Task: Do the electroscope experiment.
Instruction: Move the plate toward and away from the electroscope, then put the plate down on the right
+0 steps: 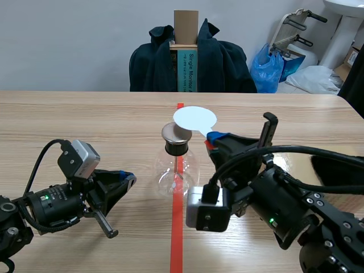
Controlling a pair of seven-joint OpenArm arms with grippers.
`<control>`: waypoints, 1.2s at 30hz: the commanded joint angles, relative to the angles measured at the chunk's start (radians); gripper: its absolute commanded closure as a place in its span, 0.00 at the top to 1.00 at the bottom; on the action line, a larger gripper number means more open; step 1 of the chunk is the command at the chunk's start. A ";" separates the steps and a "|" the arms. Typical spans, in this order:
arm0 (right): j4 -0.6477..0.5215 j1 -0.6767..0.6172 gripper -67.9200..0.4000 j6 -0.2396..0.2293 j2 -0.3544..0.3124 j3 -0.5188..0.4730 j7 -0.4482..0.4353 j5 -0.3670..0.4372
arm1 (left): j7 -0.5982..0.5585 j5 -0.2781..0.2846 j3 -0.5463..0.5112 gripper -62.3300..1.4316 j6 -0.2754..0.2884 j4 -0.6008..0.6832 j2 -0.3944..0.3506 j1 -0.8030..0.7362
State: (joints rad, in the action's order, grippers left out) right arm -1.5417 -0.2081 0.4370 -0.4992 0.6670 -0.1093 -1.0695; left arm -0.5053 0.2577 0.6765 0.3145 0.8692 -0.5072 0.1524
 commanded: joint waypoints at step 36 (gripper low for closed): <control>-0.296 -0.326 0.02 0.307 -0.032 -0.413 0.059 0.045 | 0.020 0.105 -0.574 1.00 -0.010 0.771 -0.345 -0.800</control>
State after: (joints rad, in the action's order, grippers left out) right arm -1.8389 -0.5243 0.7258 -0.5236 0.2581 -0.0483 -1.0283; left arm -0.4808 0.3527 0.1032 0.3069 1.6279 -0.8616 -0.6403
